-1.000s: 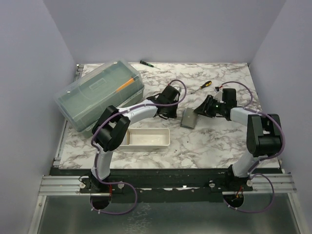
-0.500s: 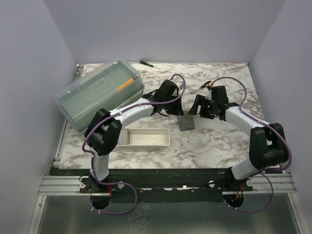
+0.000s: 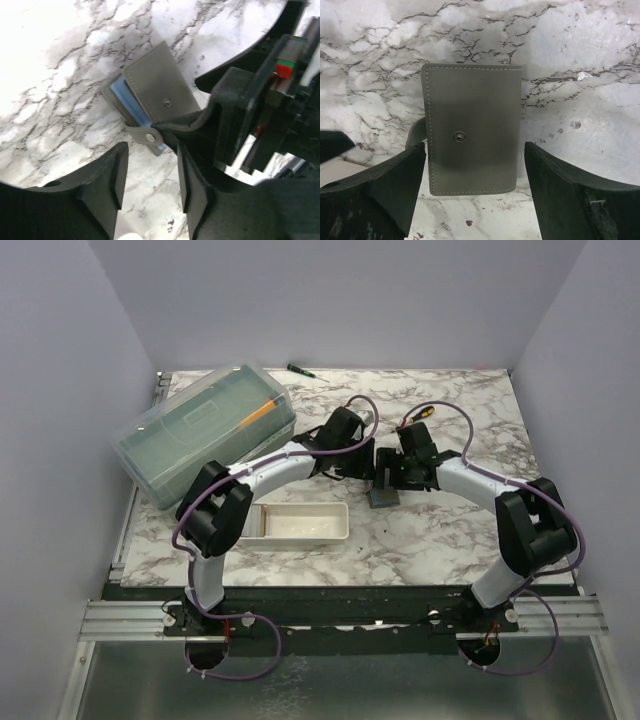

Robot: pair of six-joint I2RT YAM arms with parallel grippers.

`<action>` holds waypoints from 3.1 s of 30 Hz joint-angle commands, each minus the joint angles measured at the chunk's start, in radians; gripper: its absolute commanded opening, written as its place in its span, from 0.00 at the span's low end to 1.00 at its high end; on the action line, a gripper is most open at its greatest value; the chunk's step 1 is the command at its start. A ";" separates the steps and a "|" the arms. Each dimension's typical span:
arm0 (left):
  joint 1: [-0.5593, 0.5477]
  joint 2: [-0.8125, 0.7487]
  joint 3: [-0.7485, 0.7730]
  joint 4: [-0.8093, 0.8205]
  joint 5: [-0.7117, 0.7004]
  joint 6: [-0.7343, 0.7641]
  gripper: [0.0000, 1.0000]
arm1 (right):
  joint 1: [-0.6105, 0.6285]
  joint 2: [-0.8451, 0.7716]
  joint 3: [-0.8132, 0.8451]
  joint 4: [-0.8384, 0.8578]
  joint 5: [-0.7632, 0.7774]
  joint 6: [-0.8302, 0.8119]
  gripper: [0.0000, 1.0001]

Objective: Put the credit cards into the card holder
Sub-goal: Open the card holder at the center of the board.

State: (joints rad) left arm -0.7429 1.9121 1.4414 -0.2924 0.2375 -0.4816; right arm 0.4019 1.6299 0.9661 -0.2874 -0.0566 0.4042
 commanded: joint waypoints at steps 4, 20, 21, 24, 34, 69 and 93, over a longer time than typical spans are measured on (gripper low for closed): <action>0.005 0.074 0.011 -0.015 -0.042 0.000 0.55 | 0.025 0.038 -0.009 0.014 0.068 -0.004 0.83; 0.026 0.146 0.023 -0.053 -0.115 0.012 0.49 | -0.041 -0.121 -0.157 0.129 0.063 0.134 0.38; 0.026 0.149 0.026 -0.061 -0.111 0.013 0.48 | -0.051 -0.128 -0.165 0.137 0.030 0.136 0.38; 0.027 0.151 0.025 -0.063 -0.114 0.019 0.46 | -0.086 -0.142 -0.191 0.161 -0.045 0.137 0.37; 0.030 0.149 0.046 -0.063 -0.045 0.043 0.37 | -0.140 -0.142 -0.251 0.222 -0.143 0.133 0.45; -0.086 0.197 0.154 -0.035 -0.409 0.103 0.33 | -0.140 -0.123 -0.216 0.202 -0.160 0.104 0.45; -0.039 0.013 0.038 -0.027 -0.163 0.092 0.00 | -0.030 -0.114 -0.110 0.063 -0.009 -0.014 0.91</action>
State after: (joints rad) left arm -0.7879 1.9438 1.4899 -0.3309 0.0364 -0.3828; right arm 0.3573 1.4960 0.8173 -0.2108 -0.0925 0.4255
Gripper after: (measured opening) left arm 0.018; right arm 0.906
